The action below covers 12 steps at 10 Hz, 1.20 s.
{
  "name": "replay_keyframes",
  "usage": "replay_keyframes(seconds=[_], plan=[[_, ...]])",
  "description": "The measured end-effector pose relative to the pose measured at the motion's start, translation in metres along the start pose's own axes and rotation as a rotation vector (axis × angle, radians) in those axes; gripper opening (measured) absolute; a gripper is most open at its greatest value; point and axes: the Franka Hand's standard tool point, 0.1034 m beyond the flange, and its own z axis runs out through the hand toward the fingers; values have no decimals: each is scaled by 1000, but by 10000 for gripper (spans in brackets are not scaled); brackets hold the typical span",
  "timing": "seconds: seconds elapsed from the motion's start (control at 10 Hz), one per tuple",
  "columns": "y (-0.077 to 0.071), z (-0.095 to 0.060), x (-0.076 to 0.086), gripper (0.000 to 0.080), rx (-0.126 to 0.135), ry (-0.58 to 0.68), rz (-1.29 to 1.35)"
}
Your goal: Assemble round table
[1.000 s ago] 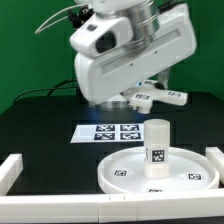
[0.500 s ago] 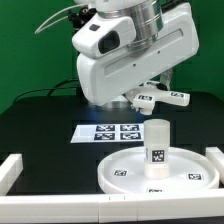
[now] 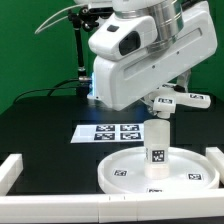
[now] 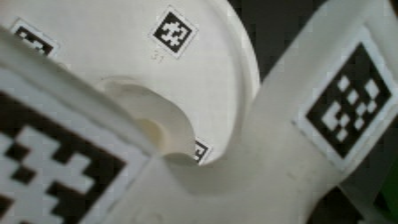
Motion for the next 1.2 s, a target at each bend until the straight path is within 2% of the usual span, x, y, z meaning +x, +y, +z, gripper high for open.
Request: replay_keyframes(seconds=[0.4, 0.7, 1.2], plan=[[2, 2, -2, 419, 2, -2, -2], [11, 10, -10, 419, 9, -6, -22], [14, 16, -12, 419, -3, 6, -25]])
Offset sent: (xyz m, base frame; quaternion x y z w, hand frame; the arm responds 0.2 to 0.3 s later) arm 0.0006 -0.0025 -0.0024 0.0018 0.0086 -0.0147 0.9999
